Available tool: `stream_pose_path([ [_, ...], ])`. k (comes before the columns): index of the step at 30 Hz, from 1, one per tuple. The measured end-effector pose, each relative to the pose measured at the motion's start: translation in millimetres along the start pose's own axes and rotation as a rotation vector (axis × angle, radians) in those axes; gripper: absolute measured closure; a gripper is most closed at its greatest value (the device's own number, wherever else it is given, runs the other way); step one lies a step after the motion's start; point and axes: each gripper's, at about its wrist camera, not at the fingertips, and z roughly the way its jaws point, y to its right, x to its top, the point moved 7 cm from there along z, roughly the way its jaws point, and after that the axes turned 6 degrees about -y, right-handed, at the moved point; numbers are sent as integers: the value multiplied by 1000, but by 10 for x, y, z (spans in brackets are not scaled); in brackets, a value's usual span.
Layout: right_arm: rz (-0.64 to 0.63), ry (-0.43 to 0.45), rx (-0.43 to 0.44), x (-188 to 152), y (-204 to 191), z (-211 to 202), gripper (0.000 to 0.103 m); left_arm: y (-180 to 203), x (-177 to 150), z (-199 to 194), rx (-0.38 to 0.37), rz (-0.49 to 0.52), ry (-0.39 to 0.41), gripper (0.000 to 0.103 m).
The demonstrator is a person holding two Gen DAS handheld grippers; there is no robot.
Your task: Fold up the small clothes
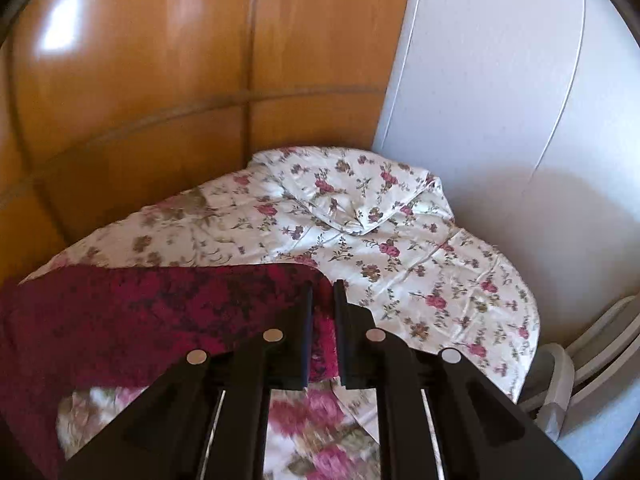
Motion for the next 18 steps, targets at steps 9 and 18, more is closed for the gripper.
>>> stream_pose_path([
  [9, 227, -76, 309, -541, -201, 158, 18, -1, 62, 71, 5, -8, -5, 43],
  [18, 370, -291, 608, -1093, -993, 771, 47, 43, 90, 96, -2, -12, -1, 36],
])
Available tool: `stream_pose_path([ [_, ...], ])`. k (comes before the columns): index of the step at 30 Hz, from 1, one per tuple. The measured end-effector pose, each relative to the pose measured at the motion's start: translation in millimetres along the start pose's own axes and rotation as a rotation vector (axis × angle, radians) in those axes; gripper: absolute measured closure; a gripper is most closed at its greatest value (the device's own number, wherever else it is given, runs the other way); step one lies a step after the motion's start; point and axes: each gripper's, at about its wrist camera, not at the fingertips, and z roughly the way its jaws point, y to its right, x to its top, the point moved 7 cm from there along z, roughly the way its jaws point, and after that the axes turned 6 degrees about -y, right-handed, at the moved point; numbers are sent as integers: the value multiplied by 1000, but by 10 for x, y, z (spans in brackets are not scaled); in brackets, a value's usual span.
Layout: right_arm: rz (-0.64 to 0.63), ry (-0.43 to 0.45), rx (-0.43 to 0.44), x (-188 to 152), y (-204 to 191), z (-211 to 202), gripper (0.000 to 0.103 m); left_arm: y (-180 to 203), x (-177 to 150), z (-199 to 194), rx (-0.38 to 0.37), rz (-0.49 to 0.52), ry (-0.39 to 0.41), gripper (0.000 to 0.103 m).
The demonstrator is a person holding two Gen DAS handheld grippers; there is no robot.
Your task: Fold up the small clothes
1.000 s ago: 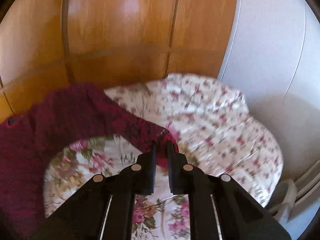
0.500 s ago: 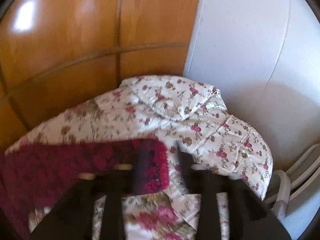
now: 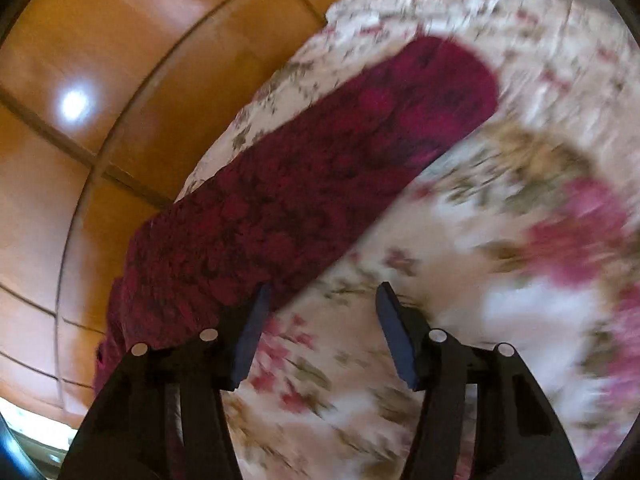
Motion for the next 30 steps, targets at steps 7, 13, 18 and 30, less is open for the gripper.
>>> stream_pose_path([
  [7, -11, 54, -77, 243, -82, -60, 91, -10, -22, 12, 0, -3, 3, 36],
  [13, -141, 220, -310, 138, -69, -538, 92, -34, -15, -10, -20, -15, 5, 36],
  [18, -108, 122, -344, -53, 184, -175, 88, -48, -9, -134, -22, -13, 29, 36],
  [30, -184, 117, -239, -666, -164, -758, 27, -831, -247, -557, 90, -162, 71, 36],
])
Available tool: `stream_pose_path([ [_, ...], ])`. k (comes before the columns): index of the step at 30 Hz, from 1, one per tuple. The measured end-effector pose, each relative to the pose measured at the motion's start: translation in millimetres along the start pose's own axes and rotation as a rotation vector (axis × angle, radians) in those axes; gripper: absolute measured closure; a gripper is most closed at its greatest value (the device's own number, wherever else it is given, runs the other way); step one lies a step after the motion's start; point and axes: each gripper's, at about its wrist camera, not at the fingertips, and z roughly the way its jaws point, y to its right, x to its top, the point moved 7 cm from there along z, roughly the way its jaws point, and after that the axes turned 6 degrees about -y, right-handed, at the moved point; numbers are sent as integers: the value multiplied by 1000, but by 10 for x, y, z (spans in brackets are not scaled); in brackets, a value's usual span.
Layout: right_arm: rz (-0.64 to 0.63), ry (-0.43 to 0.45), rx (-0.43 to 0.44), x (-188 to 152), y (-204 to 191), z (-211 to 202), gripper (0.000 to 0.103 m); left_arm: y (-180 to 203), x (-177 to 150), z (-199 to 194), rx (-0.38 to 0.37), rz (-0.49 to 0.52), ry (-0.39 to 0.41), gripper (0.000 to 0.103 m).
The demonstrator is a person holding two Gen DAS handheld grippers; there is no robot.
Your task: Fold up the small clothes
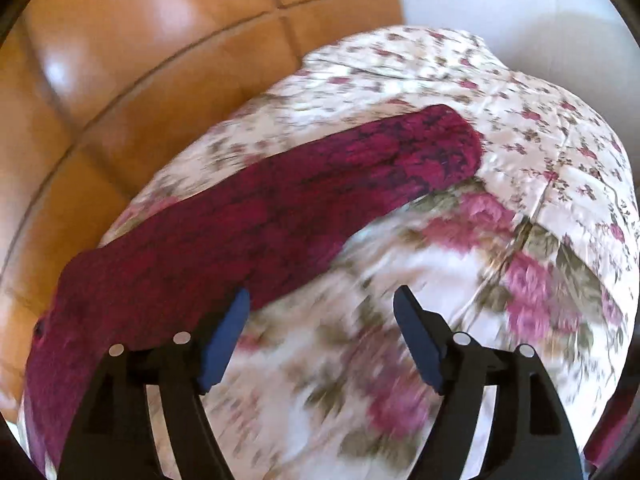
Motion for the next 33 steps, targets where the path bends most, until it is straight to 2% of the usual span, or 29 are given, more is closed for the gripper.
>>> stream_pose_path([
  [5, -197, -94, 203, -665, -756, -256, 24, 10, -268, 96, -1, 61, -51, 38],
  [7, -273, -131, 257, -979, -1007, -313, 24, 56, -336, 115, 13, 107, -47, 58],
  [10, -390, -157, 232, -1458, -1227, -325, 24, 108, -408, 126, 25, 165, -39, 79],
  [12, -412, -181, 198, -1688, -1202, -270, 24, 131, -436, 102, 39, 197, -25, 84],
  [15, -421, -113, 189, -1876, -1062, -307, 24, 58, -463, 85, 25, 188, -22, 85],
  [18, -423, -115, 181, -1939, -1010, -373, 24, 27, -484, 50, 22, 184, -13, 85],
  [20, -438, -129, 171, -1962, -1028, -401, 24, 47, -490, -18, 36, 192, 10, 80],
  [23, -428, -171, 200, -1934, -1038, -424, 20, 92, -348, -194, 46, 194, 86, 80],
  [25, -384, -178, 232, -1793, -980, -431, 20, 140, -204, -303, 46, 193, 138, 55],
  [27, -301, -161, 262, -1548, -864, -422, 20, 207, -59, -324, 54, 191, 174, 52],
  [29, -212, -152, 268, -1319, -695, -358, 20, 302, 51, -249, 44, 196, 163, 52],
  [33, 39, -116, 225, -643, -135, -90, 23, 595, 234, -8, 23, 240, 146, 52],
])
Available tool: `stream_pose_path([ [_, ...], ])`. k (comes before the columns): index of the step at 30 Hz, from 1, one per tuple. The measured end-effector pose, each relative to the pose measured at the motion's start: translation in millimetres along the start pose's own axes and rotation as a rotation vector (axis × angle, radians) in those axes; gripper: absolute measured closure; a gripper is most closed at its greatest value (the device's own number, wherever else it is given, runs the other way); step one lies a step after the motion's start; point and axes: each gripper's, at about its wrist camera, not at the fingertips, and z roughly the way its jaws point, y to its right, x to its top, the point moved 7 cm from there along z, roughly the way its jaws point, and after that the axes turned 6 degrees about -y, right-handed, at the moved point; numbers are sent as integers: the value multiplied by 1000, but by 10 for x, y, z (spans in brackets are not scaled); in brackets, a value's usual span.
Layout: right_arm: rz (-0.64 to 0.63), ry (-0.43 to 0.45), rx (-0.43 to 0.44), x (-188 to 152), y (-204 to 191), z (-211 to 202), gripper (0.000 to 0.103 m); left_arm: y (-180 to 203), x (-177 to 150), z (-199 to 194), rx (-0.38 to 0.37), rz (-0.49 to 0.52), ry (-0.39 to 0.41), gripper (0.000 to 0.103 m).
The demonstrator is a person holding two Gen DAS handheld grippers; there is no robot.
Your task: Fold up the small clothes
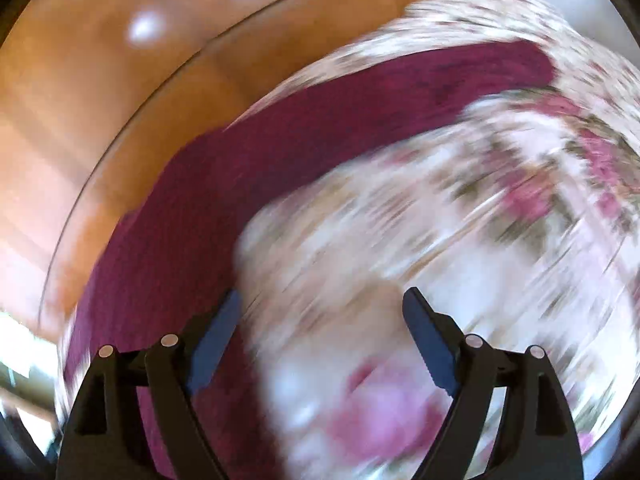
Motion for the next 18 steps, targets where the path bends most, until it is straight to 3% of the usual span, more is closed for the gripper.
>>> stream_pose_path([
  [7, 297, 106, -51, 990, 828, 73, 26, 355, 11, 462, -26, 70, -88, 49],
  [13, 404, 150, -54, 1487, 1068, 222, 26, 299, -35, 653, -31, 48, -121, 47],
  [15, 396, 153, -76, 1590, 1061, 266, 38, 289, -38, 665, -37, 41, -124, 47],
  [17, 376, 128, -81, 1666, 1055, 322, 67, 285, -36, 671, -40, 37, -125, 46],
  [18, 351, 116, -89, 1710, 995, 348, 73, 287, -34, 674, -44, 35, -125, 45],
])
